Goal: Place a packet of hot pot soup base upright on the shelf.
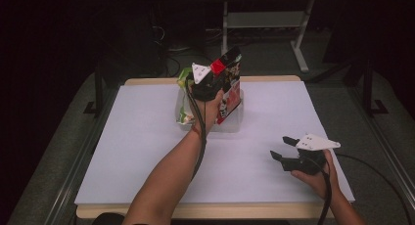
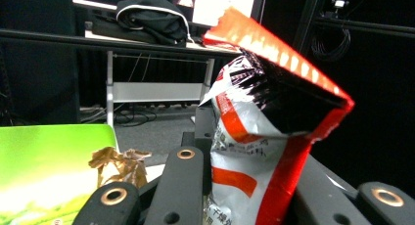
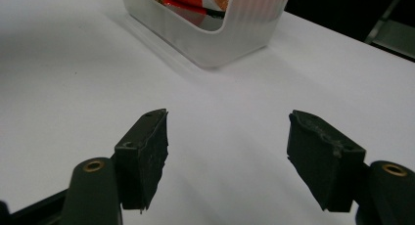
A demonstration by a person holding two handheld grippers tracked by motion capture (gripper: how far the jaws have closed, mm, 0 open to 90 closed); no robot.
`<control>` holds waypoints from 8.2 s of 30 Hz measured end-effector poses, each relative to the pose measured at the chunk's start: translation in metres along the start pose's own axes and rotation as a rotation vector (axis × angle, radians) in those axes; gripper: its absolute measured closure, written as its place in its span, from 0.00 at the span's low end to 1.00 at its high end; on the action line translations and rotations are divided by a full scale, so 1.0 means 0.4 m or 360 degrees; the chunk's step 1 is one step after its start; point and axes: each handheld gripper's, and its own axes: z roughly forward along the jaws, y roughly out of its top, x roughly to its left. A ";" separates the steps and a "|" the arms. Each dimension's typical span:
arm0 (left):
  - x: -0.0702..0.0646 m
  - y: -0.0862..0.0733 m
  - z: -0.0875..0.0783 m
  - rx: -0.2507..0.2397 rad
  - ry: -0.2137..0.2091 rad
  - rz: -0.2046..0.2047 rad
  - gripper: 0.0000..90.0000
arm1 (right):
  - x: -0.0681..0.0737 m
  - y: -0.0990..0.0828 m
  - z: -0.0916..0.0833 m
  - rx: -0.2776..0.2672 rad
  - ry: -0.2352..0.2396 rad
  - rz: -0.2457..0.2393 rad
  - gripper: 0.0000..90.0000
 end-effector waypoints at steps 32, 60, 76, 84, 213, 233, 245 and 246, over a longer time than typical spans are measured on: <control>0.022 -0.082 -0.025 0.0130 -0.0195 0.0187 0.83 | 0.001 -0.002 0.004 0.0023 0.0001 -0.0009 0.35; 0.043 -0.101 -0.022 0.0245 -0.0296 0.0335 0.74 | -0.004 -0.012 0.016 0.0052 -0.0024 0.0026 0.34; 0.053 -0.099 -0.017 0.0386 -0.0391 0.0375 0.66 | 0.000 -0.014 0.029 0.0074 -0.0048 0.0019 0.32; 0.049 -0.097 -0.027 0.0425 -0.0388 0.0414 0.62 | 0.002 -0.011 0.026 0.0059 -0.0058 -0.0001 0.34; 0.418 -0.213 -0.672 0.0713 -0.0189 0.0755 0.26 | 0.020 0.007 -0.038 0.0093 -0.0178 -0.0183 0.27; 0.487 -0.239 -0.769 0.0549 -0.0111 0.0519 0.25 | -0.001 -0.099 -0.116 0.0066 -0.0292 -0.0031 0.27; 0.520 -0.256 -0.797 0.0461 -0.0087 0.0356 0.24 | -0.013 -0.139 -0.140 -0.0002 -0.0374 0.0158 0.27; 0.521 -0.255 -0.797 0.0451 -0.0085 0.0344 0.24 | -0.012 -0.138 -0.140 -0.0004 -0.0374 0.0163 0.27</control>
